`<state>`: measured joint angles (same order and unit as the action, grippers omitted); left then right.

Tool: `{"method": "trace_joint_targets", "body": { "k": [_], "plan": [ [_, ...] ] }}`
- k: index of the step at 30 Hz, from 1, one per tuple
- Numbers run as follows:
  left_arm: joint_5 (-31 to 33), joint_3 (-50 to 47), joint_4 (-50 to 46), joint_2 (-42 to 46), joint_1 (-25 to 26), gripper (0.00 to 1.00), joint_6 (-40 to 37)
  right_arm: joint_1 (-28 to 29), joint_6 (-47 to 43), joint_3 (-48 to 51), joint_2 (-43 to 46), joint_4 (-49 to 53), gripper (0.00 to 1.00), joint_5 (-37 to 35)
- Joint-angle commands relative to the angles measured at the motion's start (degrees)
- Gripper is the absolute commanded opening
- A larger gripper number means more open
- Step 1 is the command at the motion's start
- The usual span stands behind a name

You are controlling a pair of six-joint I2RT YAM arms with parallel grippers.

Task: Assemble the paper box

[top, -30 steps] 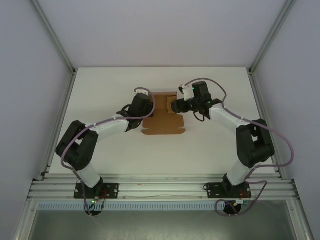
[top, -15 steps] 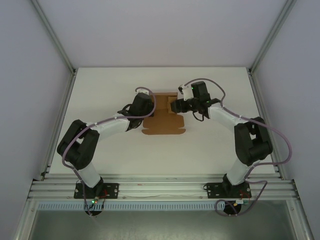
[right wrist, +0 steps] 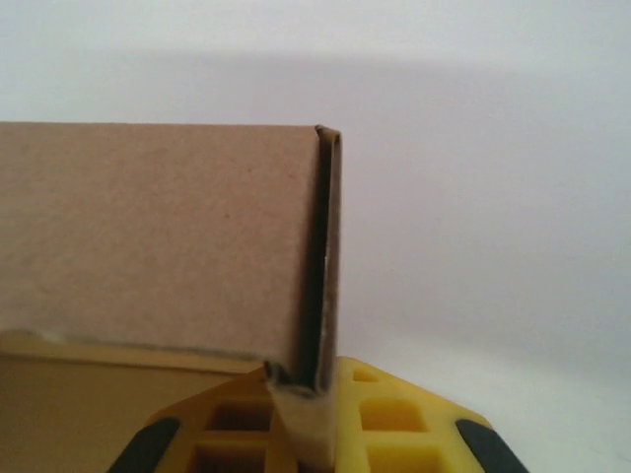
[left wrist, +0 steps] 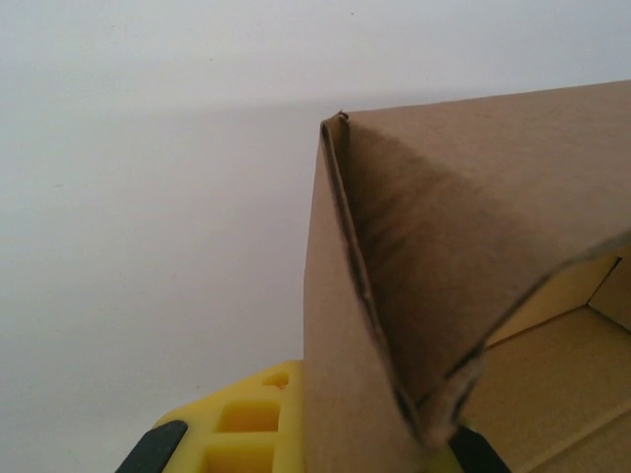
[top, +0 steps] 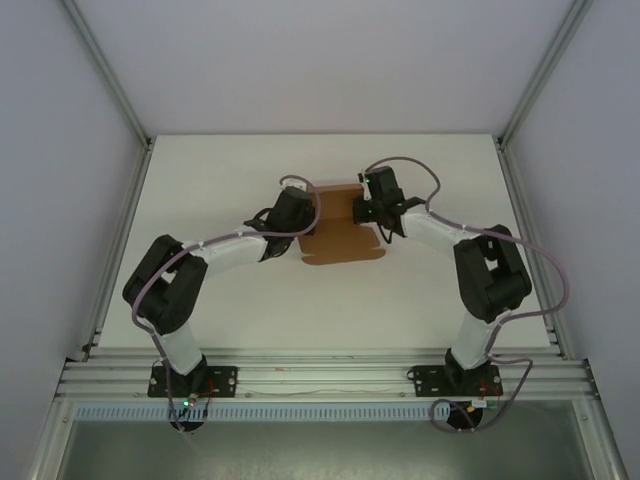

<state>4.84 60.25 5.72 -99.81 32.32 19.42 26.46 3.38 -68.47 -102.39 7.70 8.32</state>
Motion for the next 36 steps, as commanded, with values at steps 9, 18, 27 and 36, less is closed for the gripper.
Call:
{"method": "trace_joint_targets", "body": {
  "k": [9, 18, 27, 36],
  "plan": [
    [2.4, 2.9, -0.3, 1.5, 2.4, 0.00, 0.4, 1.5, 13.0, -12.7, -9.9, 24.5, 0.00, -47.3],
    [2.1, 4.2, -0.7, 0.1, 2.4, 0.00, 1.5, 2.3, 8.6, -7.3, -7.2, 13.9, 0.15, -41.0],
    [-2.1, 1.9, 1.7, 1.8, 2.4, 0.00, -0.3, -3.0, 7.6, 5.4, 4.2, -6.7, 0.30, -8.7],
    [-3.7, 1.1, 2.0, 2.5, 2.5, 0.00, -1.1, -5.2, 8.6, 8.3, 6.2, -15.4, 0.37, 5.0]
  ]
}}
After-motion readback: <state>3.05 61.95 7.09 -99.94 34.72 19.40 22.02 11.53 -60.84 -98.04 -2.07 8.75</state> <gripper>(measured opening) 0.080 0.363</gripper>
